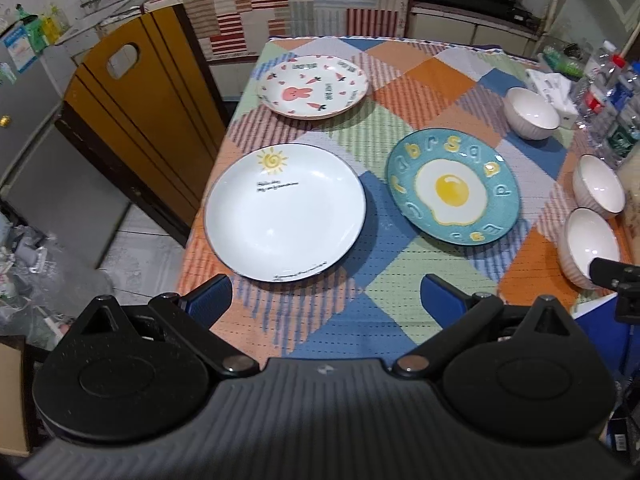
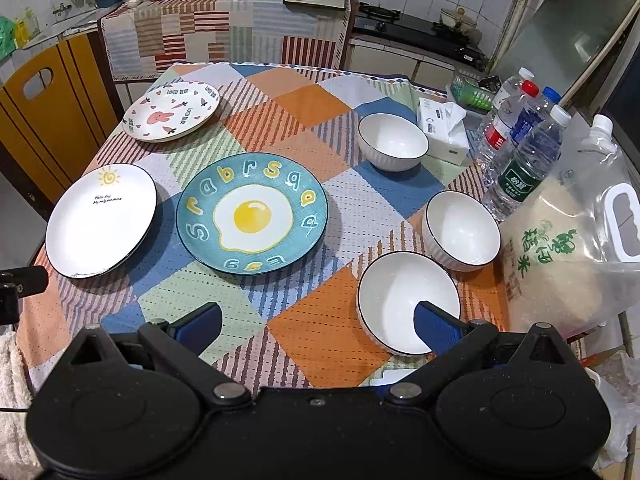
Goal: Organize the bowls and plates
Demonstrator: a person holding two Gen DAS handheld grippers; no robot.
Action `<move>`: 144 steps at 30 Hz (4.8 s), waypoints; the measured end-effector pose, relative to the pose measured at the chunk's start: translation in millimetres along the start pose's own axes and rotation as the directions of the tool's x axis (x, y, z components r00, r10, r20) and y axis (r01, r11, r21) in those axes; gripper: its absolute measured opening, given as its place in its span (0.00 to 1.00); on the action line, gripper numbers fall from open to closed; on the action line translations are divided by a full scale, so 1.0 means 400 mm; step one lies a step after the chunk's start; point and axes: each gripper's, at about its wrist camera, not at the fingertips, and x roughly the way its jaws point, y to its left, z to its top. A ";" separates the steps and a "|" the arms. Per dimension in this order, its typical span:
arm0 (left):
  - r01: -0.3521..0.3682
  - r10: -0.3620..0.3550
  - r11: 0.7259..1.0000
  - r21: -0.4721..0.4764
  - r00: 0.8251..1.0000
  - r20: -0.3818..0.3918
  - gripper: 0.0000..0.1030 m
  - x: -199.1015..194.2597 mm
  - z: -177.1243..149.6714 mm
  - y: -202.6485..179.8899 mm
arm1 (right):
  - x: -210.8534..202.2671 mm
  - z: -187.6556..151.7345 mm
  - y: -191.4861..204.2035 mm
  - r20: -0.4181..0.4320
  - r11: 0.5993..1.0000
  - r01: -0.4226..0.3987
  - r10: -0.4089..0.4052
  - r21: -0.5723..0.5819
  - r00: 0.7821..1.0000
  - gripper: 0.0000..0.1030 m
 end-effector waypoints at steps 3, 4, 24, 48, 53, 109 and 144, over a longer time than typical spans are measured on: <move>0.004 -0.004 1.000 -0.006 1.000 -0.008 0.99 0.008 -0.003 0.006 | 0.003 0.000 0.000 -0.002 1.000 0.001 -0.001 -0.002 1.000 1.00; 0.000 0.000 1.000 -0.004 1.000 -0.009 0.99 0.010 -0.004 0.007 | 0.004 0.000 0.000 -0.004 1.000 0.001 -0.001 -0.002 1.000 1.00; -0.013 0.012 1.000 0.018 0.999 0.033 0.99 -0.025 -0.013 0.015 | -0.005 0.003 -0.002 0.013 1.000 -0.013 0.013 0.010 1.000 1.00; -0.005 0.004 0.999 0.044 1.000 0.023 0.98 -0.017 -0.013 -0.006 | 0.020 -0.004 -0.006 0.011 0.999 -0.045 0.045 -0.009 0.999 1.00; -0.009 0.008 0.999 0.042 1.000 0.022 0.96 -0.010 0.002 -0.015 | 0.020 0.015 -0.028 0.045 0.996 -0.091 0.091 0.004 0.995 1.00; 0.175 -0.175 0.976 -0.133 0.984 0.005 0.23 0.512 0.073 -0.176 | 0.655 0.204 -0.218 -0.111 0.812 -0.578 0.584 0.080 0.804 0.17; 0.189 -0.189 0.982 -0.028 0.982 -0.010 0.24 0.650 0.321 -0.194 | 0.706 0.370 -0.215 0.051 0.869 -0.484 0.490 -0.102 0.870 0.20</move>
